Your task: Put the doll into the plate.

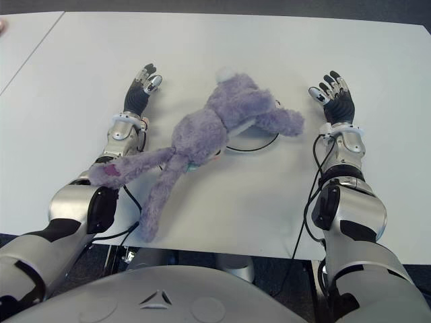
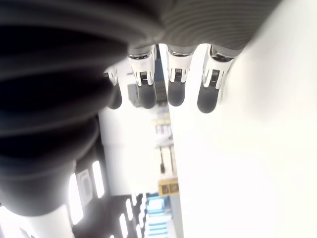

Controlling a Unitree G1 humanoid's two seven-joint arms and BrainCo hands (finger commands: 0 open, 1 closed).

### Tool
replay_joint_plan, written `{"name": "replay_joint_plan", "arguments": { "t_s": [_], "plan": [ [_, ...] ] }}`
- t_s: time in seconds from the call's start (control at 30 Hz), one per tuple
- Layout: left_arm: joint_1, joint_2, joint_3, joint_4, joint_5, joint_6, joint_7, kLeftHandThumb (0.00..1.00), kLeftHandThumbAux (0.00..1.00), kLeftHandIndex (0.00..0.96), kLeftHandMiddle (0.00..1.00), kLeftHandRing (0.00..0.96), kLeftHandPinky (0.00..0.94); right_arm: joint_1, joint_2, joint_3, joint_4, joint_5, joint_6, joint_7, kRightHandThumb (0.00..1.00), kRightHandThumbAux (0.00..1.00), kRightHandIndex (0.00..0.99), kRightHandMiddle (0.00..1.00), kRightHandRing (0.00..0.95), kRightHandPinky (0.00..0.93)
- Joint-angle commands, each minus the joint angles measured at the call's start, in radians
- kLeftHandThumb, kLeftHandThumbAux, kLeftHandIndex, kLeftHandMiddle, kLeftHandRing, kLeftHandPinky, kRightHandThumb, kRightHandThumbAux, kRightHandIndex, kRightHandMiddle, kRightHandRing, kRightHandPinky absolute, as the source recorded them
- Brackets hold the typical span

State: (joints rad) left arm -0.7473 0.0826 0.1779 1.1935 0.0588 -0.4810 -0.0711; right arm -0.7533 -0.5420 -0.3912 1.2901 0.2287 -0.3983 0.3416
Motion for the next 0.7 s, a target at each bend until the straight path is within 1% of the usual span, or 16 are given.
{"name": "replay_joint_plan", "arguments": {
  "t_s": [0.03,0.2,0.27,0.47,0.57,0.63,0.7],
  "plan": [
    [0.232,-0.031,-0.008,0.167,0.017,0.163,-0.009,0.0,0.462,0.015,0.072,0.033,0.0,0.091,0.03,0.025,0.058,-0.057,0.069,-0.05,0.0,0.81,0.077,0.079,0.055,0.068],
    [0.233,-0.028,-0.008,0.167,0.017,0.161,-0.011,0.0,0.463,0.013,0.073,0.034,0.0,0.106,0.045,0.033,0.061,-0.075,0.065,-0.076,0.0,0.817,0.075,0.08,0.06,0.077],
    [0.233,-0.028,-0.008,0.167,0.017,0.162,-0.01,0.0,0.463,0.012,0.073,0.034,0.0,0.114,0.052,0.046,0.062,-0.091,0.06,-0.094,0.0,0.818,0.077,0.084,0.064,0.08],
    [0.233,-0.028,-0.005,0.167,0.014,0.164,-0.01,0.0,0.46,0.012,0.071,0.036,0.0,0.126,0.091,0.11,0.065,-0.168,0.038,-0.184,0.0,0.814,0.096,0.101,0.08,0.1],
    [0.233,-0.027,-0.004,0.167,0.013,0.162,-0.011,0.0,0.458,0.012,0.07,0.036,0.0,0.128,0.111,0.159,0.064,-0.224,0.016,-0.244,0.0,0.814,0.109,0.111,0.088,0.11],
    [0.233,-0.027,-0.005,0.166,0.014,0.161,-0.011,0.0,0.458,0.012,0.069,0.036,0.0,0.129,0.129,0.206,0.062,-0.278,-0.004,-0.304,0.0,0.819,0.116,0.117,0.093,0.115],
    [0.232,-0.026,-0.005,0.166,0.013,0.162,-0.012,0.0,0.458,0.012,0.069,0.036,0.0,0.131,0.154,0.273,0.059,-0.351,-0.028,-0.387,0.0,0.835,0.123,0.125,0.099,0.123]
  ]
}}
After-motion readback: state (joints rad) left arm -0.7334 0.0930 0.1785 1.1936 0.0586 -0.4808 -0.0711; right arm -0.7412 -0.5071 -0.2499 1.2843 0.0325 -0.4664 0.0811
